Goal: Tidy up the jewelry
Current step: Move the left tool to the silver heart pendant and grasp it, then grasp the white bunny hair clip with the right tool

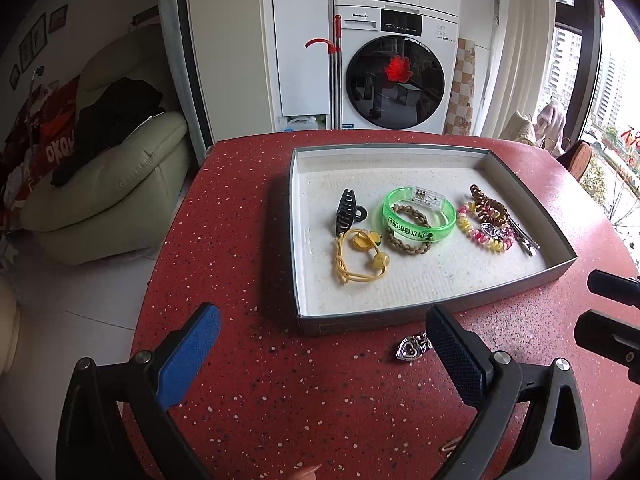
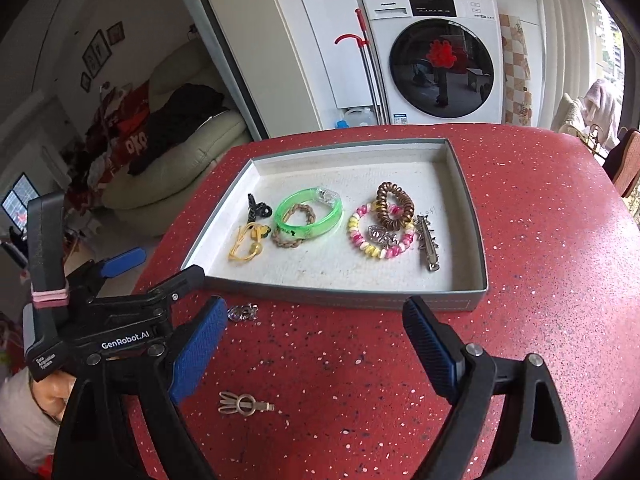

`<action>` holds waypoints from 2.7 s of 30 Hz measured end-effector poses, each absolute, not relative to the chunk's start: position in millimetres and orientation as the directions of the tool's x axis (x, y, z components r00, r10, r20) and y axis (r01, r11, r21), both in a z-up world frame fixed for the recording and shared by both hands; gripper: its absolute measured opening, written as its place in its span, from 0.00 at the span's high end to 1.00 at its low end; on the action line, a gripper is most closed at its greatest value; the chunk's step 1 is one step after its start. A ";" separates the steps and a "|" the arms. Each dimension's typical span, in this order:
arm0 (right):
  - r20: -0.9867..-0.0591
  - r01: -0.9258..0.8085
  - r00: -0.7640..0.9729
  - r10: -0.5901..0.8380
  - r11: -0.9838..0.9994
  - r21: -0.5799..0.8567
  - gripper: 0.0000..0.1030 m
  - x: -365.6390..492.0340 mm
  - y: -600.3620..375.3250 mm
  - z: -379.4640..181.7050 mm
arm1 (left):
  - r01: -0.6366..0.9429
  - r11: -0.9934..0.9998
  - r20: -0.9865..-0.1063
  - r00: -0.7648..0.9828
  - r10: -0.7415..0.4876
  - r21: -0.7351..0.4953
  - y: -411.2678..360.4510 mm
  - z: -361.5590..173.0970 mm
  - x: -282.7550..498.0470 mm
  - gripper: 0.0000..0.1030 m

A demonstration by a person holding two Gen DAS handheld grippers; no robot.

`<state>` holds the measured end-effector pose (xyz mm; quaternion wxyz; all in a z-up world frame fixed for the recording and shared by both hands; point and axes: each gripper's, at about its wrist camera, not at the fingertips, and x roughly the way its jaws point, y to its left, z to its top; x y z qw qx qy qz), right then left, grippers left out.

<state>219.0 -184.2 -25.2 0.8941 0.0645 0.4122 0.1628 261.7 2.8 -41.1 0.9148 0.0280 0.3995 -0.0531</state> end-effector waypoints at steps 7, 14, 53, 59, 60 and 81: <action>-0.768 -0.391 0.501 0.400 0.896 0.212 0.11 190.8 -159.3 -56.6 | 0.163 0.986 -0.760 0.643 -0.091 0.020 14.2 -55.8 236.2 0.00; -0.797 -0.512 0.447 0.406 0.847 0.145 0.11 183.7 -139.1 -70.5 | 0.236 0.972 -0.781 0.605 -0.154 -0.009 8.9 -63.1 235.2 0.00; -0.805 -0.599 0.456 0.379 0.800 0.037 0.91 176.6 -114.8 -84.5 | 0.383 0.923 -0.814 0.530 -0.238 -0.021 -35.8 -62.5 254.7 0.64; -0.808 -0.570 0.441 0.392 0.817 0.086 0.91 177.4 -117.9 -86.0 | 0.359 0.933 -0.811 0.534 -0.241 -0.041 -29.6 -62.2 251.0 0.64; -0.808 -0.567 0.438 0.394 0.819 0.092 0.91 176.0 -118.3 -86.4 | 0.353 0.934 -0.810 0.534 -0.243 -0.047 -27.7 -61.4 249.6 0.64; -0.787 -0.367 0.506 0.352 0.914 0.173 0.92 165.4 -143.4 -74.7 | 0.263 0.960 -0.771 0.591 -0.238 -0.095 -4.4 -33.2 222.2 0.64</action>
